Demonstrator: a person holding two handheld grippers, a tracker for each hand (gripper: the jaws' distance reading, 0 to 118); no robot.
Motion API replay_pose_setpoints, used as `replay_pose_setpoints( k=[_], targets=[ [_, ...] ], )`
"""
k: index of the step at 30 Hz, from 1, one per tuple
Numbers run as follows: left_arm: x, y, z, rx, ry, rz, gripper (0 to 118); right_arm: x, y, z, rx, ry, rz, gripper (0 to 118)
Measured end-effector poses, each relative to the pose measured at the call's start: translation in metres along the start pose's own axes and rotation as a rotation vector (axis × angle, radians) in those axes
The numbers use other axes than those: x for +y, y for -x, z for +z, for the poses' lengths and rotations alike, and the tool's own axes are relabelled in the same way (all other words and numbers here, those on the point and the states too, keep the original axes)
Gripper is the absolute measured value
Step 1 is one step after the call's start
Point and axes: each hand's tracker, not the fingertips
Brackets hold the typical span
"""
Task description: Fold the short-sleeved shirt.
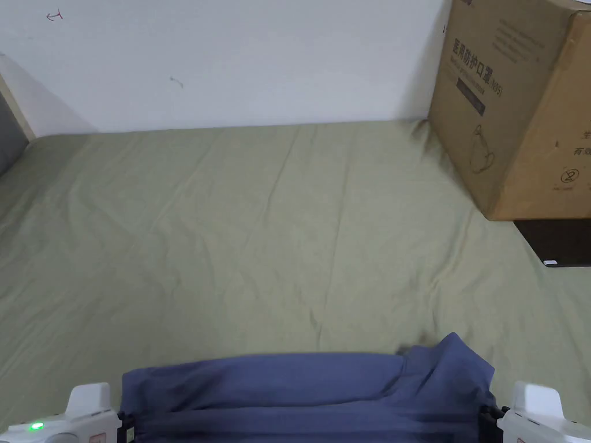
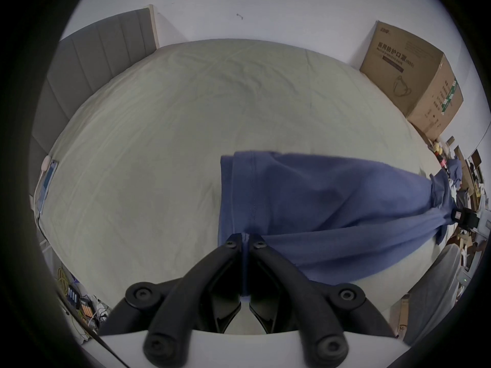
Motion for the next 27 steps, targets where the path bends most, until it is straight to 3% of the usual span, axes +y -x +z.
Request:
replay_pose_setpoints(
  k=[4,6,8,10,11,21,27],
  targets=[
    [-0.007,-0.004,-0.001,0.015,0.001,-0.009,1,-0.005,0.003,-0.004,-0.019,0.019,-0.001,1],
    [-0.006,-0.007,0.004,0.028,-0.017,-0.003,12,-0.002,0.006,0.003,-0.024,0.012,0.001,4],
    [-0.002,-0.009,0.013,0.024,-0.018,0.009,45,0.004,0.015,0.016,-0.046,-0.009,0.001,37],
    [0.004,-0.008,0.025,-0.003,-0.025,0.058,92,0.016,0.021,0.031,-0.065,-0.053,0.029,87],
    [0.009,-0.008,0.035,-0.029,-0.049,0.083,103,0.024,0.026,0.041,-0.051,-0.101,0.043,95],
    [0.069,-0.055,0.151,-0.064,-0.615,0.109,105,0.105,0.102,0.140,-0.034,-0.605,0.189,95],
    [0.077,-0.085,0.184,0.015,-0.896,0.047,102,0.113,0.134,0.161,-0.084,-0.762,0.249,94]
  ],
)
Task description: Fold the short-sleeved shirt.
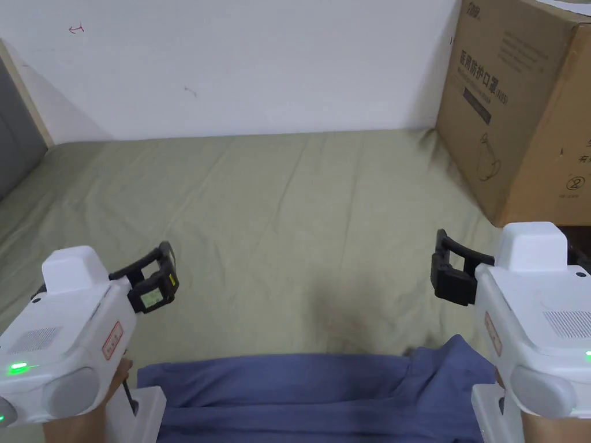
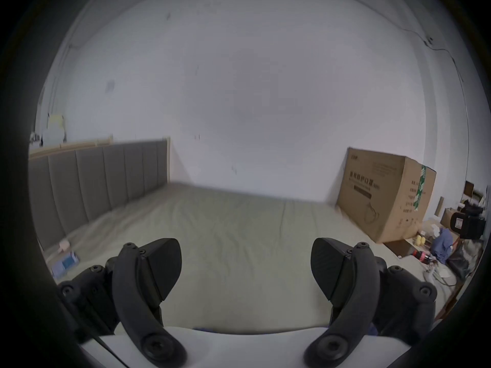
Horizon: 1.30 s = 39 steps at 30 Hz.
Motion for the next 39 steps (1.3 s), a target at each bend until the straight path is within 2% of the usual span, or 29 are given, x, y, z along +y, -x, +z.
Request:
replay_pose_setpoints(
  k=[2,3,5,6,7,8,9,11,16,18,21,27,35,36,37,39],
  targets=[
    [-0.001,-0.007,0.002,0.003,-0.042,-0.040,94,0.002,0.005,0.002,0.007,-0.014,0.001,87],
    [-0.002,-0.011,0.003,0.008,-0.057,-0.061,86,0.003,0.007,0.002,0.011,-0.017,-0.001,79],
    [-0.005,-0.016,0.007,-0.001,-0.078,-0.092,61,0.002,0.009,0.002,0.011,-0.024,0.003,51],
    [-0.007,-0.018,0.007,-0.005,-0.080,-0.111,43,0.002,0.010,0.001,0.012,-0.026,0.003,35],
    [-0.007,-0.019,0.008,-0.011,-0.081,-0.114,15,0.002,0.011,0.001,0.014,-0.027,0.005,11],
    [-0.008,-0.021,0.008,-0.015,-0.080,-0.119,1,0.001,0.011,0.000,0.014,-0.027,0.005,1],
    [-0.010,-0.022,0.008,-0.015,-0.074,-0.126,0,0.000,0.011,0.000,0.011,-0.030,0.007,0],
    [-0.011,-0.021,0.005,-0.037,-0.054,-0.145,0,0.000,0.011,0.001,0.041,-0.034,0.000,0],
    [-0.014,-0.016,-0.001,-0.055,0.001,-0.133,0,0.000,0.014,-0.001,0.046,-0.035,0.016,0],
    [-0.014,-0.011,-0.007,-0.066,0.072,-0.127,0,-0.001,0.014,-0.002,0.055,-0.031,0.007,0],
    [-0.017,0.010,-0.023,-0.129,0.246,-0.024,0,-0.002,0.016,-0.006,0.059,-0.019,0.012,0],
    [-0.046,0.082,-0.048,-0.282,0.511,0.306,0,-0.007,0.018,-0.013,0.058,0.004,0.021,0],
    [-0.108,0.154,-0.070,-0.294,0.777,0.366,1,-0.016,0.026,-0.028,0.059,0.052,0.025,0],
    [-0.115,0.162,-0.072,-0.290,0.797,0.397,7,-0.018,0.028,-0.030,0.061,0.061,0.024,0],
    [-0.122,0.169,-0.075,-0.277,0.813,0.410,23,-0.019,0.030,-0.032,0.062,0.068,0.024,0],
    [-0.132,0.176,-0.075,-0.275,0.848,0.460,69,-0.023,0.035,-0.037,0.066,0.080,0.034,0]
  ],
)
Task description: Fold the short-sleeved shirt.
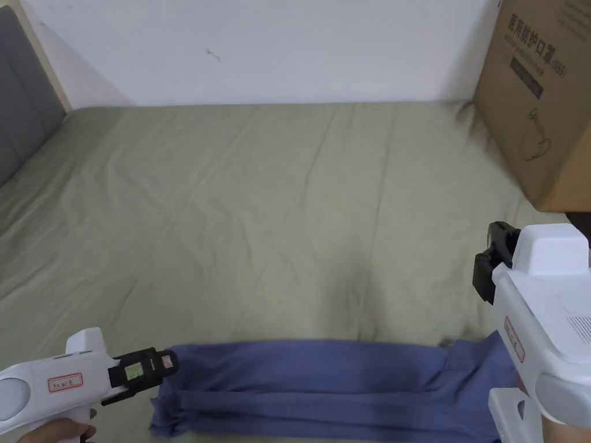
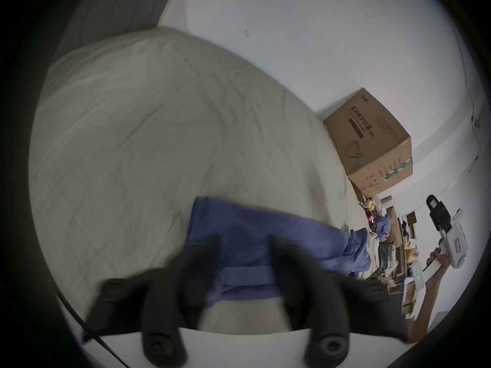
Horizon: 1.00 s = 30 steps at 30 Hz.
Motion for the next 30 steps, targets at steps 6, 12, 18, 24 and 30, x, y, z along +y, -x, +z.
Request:
replay_pose_setpoints(
  k=[6,12,18,24,30],
  targets=[
    [0.005,0.039,-0.029,-0.006,0.054,0.047,97,-0.011,0.012,-0.015,0.017,0.045,0.016,0],
    [-0.001,0.036,-0.059,0.004,0.144,0.020,49,-0.017,0.015,-0.021,0.019,0.076,0.023,0],
    [-0.001,0.043,-0.082,0.024,0.150,0.007,13,-0.019,0.005,-0.022,-0.001,0.089,0.013,0],
    [0.000,0.006,-0.054,0.106,0.084,-0.135,4,-0.014,-0.006,-0.017,-0.015,0.079,0.014,0],
    [0.019,-0.010,-0.008,0.120,0.021,-0.154,3,-0.007,-0.014,-0.009,-0.018,0.051,0.002,0]
  ],
)
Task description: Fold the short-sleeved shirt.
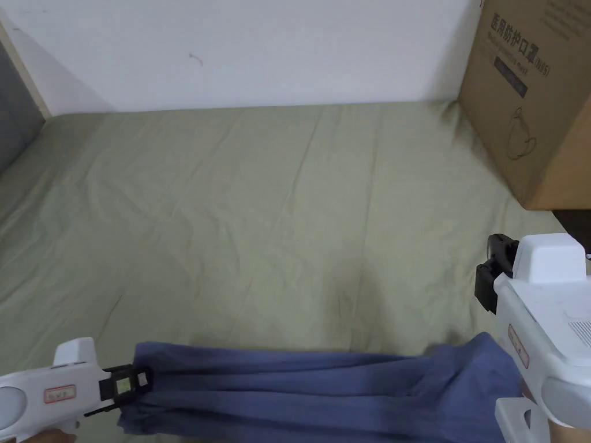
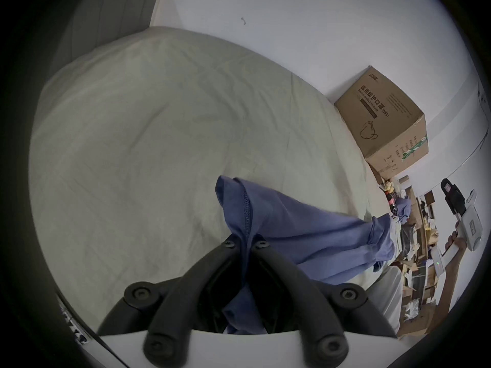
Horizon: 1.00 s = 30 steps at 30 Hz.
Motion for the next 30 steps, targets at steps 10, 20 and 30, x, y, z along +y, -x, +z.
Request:
replay_pose_setpoints(
  k=[10,20,30],
  targets=[
    [0.004,-0.006,0.049,0.163,-0.008,0.001,3,0.001,-0.014,0.016,0.014,-0.031,-0.010,0],
    [0.003,-0.152,0.031,0.053,0.052,-0.144,3,-0.001,-0.033,0.027,0.015,-0.048,-0.032,0],
    [-0.024,-0.237,-0.093,0.044,0.256,-0.262,3,-0.011,-0.050,0.037,-0.003,-0.038,-0.039,0]
  ],
)
